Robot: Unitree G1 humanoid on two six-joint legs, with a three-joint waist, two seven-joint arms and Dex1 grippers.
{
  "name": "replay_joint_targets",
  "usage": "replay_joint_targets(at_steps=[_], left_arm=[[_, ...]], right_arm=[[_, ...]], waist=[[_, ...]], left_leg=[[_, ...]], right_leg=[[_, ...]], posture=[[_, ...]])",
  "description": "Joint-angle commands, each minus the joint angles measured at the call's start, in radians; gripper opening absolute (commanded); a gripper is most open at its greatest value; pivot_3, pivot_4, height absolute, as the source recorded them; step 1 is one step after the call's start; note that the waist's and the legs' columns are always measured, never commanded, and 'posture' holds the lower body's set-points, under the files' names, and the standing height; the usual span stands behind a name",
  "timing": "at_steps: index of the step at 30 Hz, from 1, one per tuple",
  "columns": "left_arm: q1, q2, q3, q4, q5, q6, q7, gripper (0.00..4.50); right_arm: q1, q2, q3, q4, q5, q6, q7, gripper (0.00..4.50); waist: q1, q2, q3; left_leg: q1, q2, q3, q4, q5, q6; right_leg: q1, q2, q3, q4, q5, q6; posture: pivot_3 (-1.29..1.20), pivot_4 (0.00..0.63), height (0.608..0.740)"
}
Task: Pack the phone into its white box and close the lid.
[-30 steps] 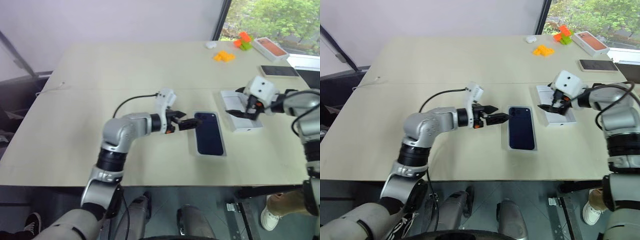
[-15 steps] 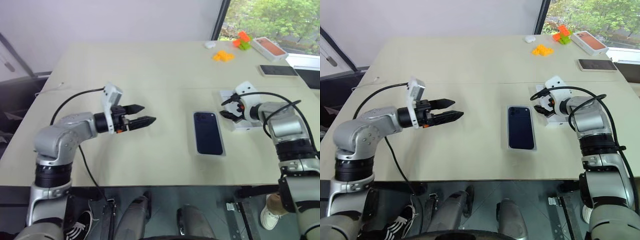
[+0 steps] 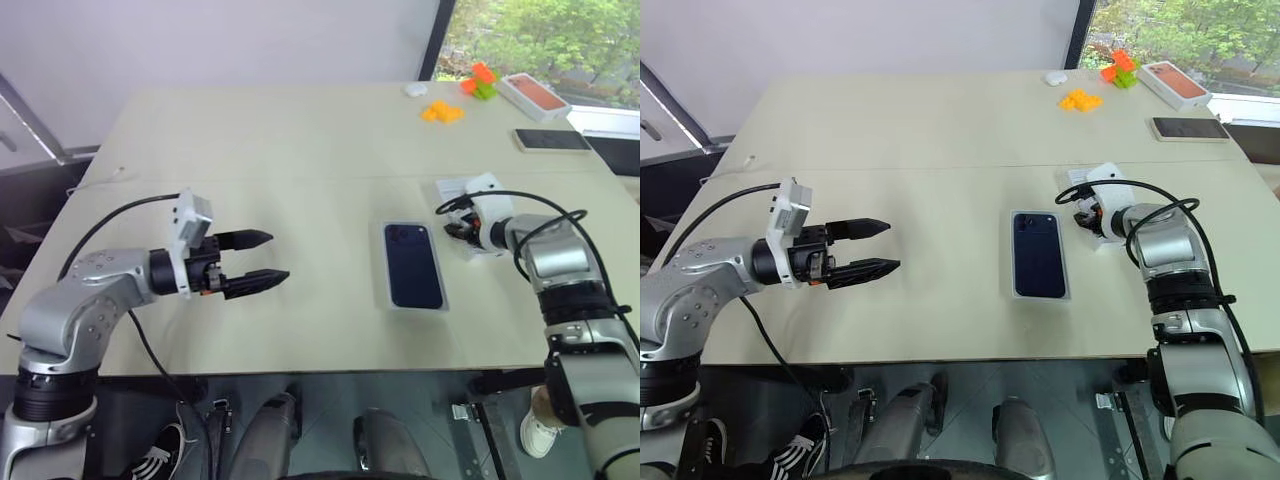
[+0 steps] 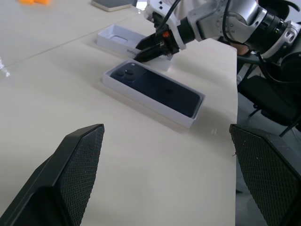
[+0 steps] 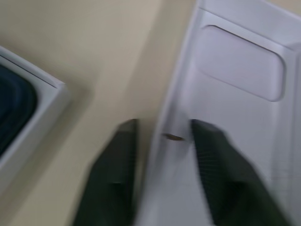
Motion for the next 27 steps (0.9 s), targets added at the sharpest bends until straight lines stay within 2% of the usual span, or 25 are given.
replay_joint_targets(at_steps=[1, 8, 13, 19, 23, 25, 27], left_arm=[[0.006, 0.021, 0.005, -0.044, -0.023, -0.022, -0.003, 4.50], [0.010, 0.018, 0.010, -0.031, -0.025, -0.040, 0.013, 4.50], [0.012, 0.009, 0.005, -0.017, -0.013, -0.066, 0.043, 4.50], [-0.008, -0.004, 0.012, 0.026, 0.017, -0.105, 0.093, 4.50], [-0.024, -0.006, 0.016, 0.059, 0.025, -0.119, 0.117, 4.50], [-0.027, -0.007, 0.017, 0.069, 0.029, -0.124, 0.128, 4.50], [-0.026, -0.008, 0.014, 0.075, 0.034, -0.124, 0.142, 4.50]], right_arm=[[-0.001, -0.006, -0.013, 0.014, -0.001, 0.000, -0.013, 0.07], [-0.040, -0.014, -0.027, 0.023, -0.004, -0.029, -0.041, 0.07], [-0.113, 0.008, -0.100, -0.017, 0.073, 0.003, -0.044, 0.07], [-0.212, 0.158, -0.338, -0.204, 0.346, 0.358, -0.088, 0.07], [-0.258, 0.332, -0.559, -0.343, 0.552, 0.697, -0.162, 0.07], [-0.282, 0.442, -0.688, -0.407, 0.597, 0.857, -0.208, 0.07], [-0.273, 0.541, -0.768, -0.455, 0.679, 0.918, -0.272, 0.07]], waist=[[0.001, 0.000, 0.000], [0.000, 0.000, 0.000], [0.000, 0.001, 0.000], [-0.005, 0.000, 0.000], [-0.001, 0.000, 0.000], [-0.001, 0.000, 0.000], [-0.001, 0.000, 0.000]], left_leg=[[0.000, 0.000, 0.000, 0.000, 0.000, 0.000], [0.000, 0.000, 0.000, 0.000, 0.000, 0.000], [-0.001, 0.000, 0.000, -0.001, 0.000, 0.000], [-0.002, 0.001, 0.001, -0.008, 0.003, 0.000], [-0.003, 0.001, 0.000, -0.009, 0.003, 0.000], [-0.004, 0.001, 0.000, -0.009, 0.003, 0.000], [-0.004, 0.001, 0.001, -0.008, 0.003, 0.000]], right_leg=[[0.000, 0.000, 0.000, 0.000, 0.000, 0.000], [-0.001, 0.000, 0.000, 0.000, 0.000, 0.000], [-0.002, 0.000, 0.001, 0.000, 0.002, 0.003], [-0.003, 0.001, 0.001, 0.001, 0.002, 0.003], [-0.005, 0.001, 0.001, 0.002, 0.001, 0.003], [-0.006, 0.001, 0.001, 0.002, 0.001, 0.003], [-0.010, 0.001, 0.002, 0.003, 0.001, 0.003]], posture=[[0.00, 0.150, 0.740], [0.00, 0.150, 0.740], [0.00, 0.150, 0.740], [0.00, 0.150, 0.740], [0.00, 0.150, 0.740], [0.00, 0.150, 0.740], [0.00, 0.150, 0.740]])
